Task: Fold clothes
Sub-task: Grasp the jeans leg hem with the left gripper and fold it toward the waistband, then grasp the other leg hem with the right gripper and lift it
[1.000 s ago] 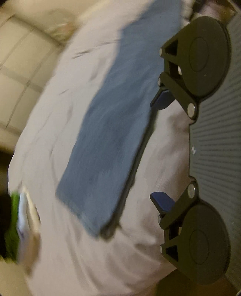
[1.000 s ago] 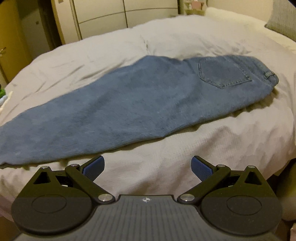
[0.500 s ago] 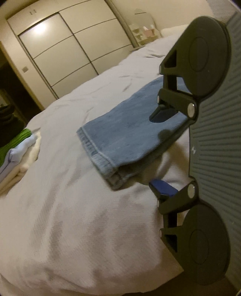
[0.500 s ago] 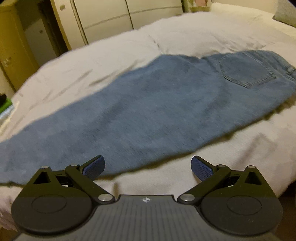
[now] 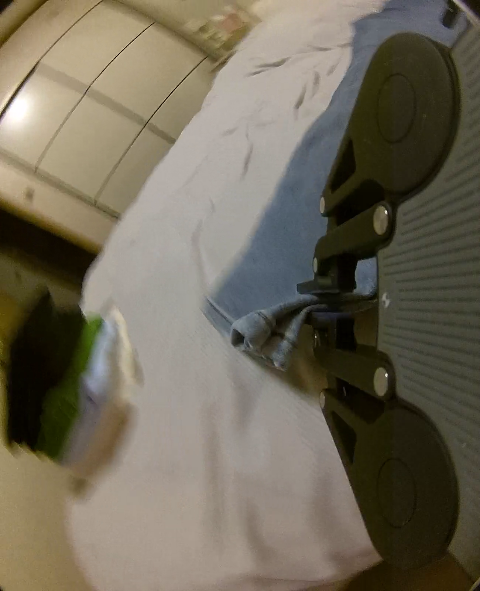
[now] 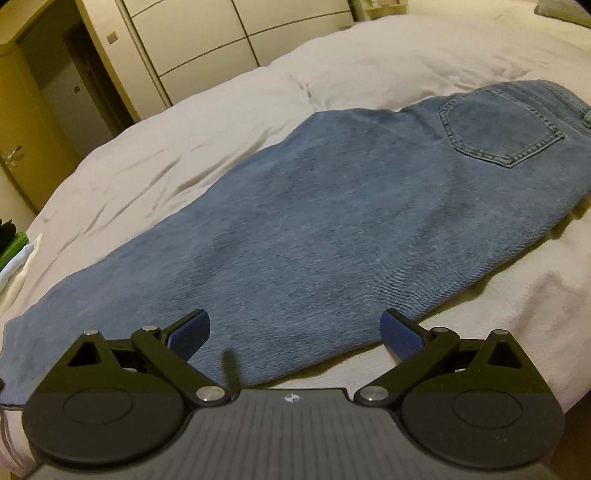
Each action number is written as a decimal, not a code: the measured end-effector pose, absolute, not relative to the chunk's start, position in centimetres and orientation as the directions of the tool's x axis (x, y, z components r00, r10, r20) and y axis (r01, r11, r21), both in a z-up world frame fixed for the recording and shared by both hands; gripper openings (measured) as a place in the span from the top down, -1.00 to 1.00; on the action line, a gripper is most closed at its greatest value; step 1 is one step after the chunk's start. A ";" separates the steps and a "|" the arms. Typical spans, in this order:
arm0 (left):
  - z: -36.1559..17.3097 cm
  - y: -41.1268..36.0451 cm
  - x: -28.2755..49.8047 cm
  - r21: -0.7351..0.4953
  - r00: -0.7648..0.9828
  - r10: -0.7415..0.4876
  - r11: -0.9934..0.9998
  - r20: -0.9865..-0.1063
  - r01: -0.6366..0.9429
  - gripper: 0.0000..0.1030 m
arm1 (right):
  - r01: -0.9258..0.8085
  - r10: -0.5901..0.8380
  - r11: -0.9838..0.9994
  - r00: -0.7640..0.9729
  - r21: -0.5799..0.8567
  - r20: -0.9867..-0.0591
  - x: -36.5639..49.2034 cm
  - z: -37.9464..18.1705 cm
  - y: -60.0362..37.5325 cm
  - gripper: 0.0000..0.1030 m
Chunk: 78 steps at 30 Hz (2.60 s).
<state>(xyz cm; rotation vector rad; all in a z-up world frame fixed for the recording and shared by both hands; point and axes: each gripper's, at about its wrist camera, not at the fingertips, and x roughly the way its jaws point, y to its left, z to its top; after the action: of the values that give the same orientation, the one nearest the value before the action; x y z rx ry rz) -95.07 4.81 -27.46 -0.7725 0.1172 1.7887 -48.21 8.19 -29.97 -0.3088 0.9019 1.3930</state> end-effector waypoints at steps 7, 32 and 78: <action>-21.8 7.0 -81.5 -0.041 0.053 0.901 0.039 -0.431 -0.998 0.87 | -0.904 0.733 0.260 -0.044 0.340 -0.679 -45.5 -29.8 7.4 -0.95; -26.1 7.3 -81.9 -0.098 0.211 0.677 0.201 -0.705 -0.975 0.50 | -0.570 0.670 0.040 -0.594 0.821 -0.445 -49.2 -31.5 9.0 -0.15; -22.3 6.5 -80.4 -0.133 0.282 0.694 0.262 -0.663 -0.956 0.07 | -0.794 0.805 -0.163 -0.450 0.586 -0.386 -54.9 -26.0 10.5 0.89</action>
<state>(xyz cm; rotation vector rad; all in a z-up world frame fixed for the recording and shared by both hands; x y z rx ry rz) -80.39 6.47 -22.34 -0.5806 0.5376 1.1913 -54.91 10.52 -26.01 0.0176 0.9072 1.8246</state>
